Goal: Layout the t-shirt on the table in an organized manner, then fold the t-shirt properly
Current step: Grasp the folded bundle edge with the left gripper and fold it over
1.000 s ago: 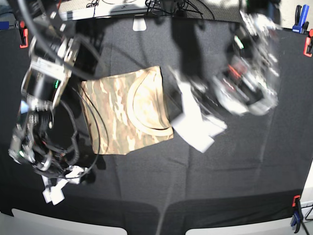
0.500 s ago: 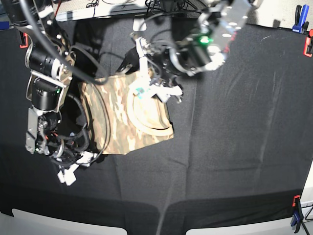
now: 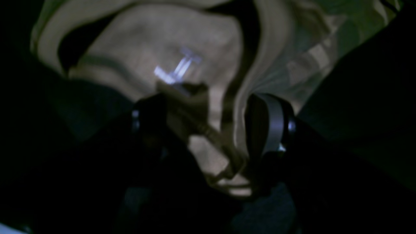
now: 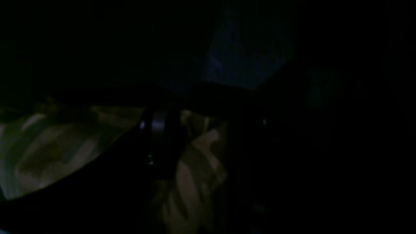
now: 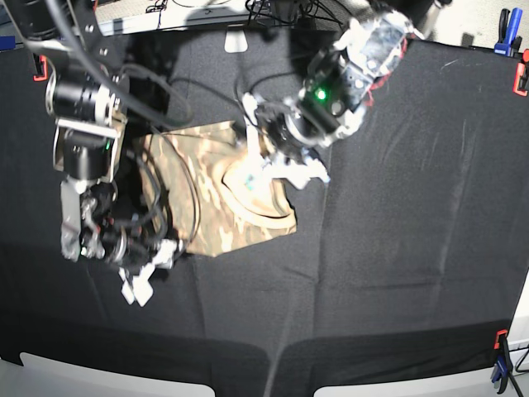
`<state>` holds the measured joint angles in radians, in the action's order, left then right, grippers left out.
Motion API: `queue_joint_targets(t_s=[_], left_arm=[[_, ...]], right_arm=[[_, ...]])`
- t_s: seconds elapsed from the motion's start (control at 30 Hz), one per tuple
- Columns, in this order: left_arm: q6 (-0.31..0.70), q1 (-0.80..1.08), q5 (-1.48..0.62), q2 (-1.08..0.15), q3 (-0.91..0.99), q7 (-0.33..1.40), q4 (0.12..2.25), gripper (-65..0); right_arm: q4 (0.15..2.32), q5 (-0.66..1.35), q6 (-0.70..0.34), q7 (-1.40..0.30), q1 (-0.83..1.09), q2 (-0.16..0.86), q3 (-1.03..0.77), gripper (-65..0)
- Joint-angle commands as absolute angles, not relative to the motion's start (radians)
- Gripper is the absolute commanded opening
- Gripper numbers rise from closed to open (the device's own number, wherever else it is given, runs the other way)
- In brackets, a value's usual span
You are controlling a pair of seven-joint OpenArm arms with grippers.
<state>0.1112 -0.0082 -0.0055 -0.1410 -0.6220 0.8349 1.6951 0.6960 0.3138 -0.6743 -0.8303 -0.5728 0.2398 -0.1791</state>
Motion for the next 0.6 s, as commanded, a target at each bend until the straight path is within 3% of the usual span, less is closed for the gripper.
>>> queue_joint_targets(t_s=[0.0,0.27,0.57], left_arm=[[0.092,-0.019,0.000,-0.143,-0.621,0.814,1.714,-28.5],[0.067,-0.014,0.001,-0.170,-0.621,0.835,1.713,-28.5],[0.014,-0.017,0.170,-0.171,-0.621,0.813,1.688,-28.5]], right_arm=[[0.712,0.313,-0.685,-0.844,-0.602,0.249,-0.180,-34.7],[0.714,0.315,-0.686,-0.897,-0.597,0.249,-0.180,-34.7],[0.777,0.367,-0.698,-0.948,-0.525,0.249,-0.180,-34.7]])
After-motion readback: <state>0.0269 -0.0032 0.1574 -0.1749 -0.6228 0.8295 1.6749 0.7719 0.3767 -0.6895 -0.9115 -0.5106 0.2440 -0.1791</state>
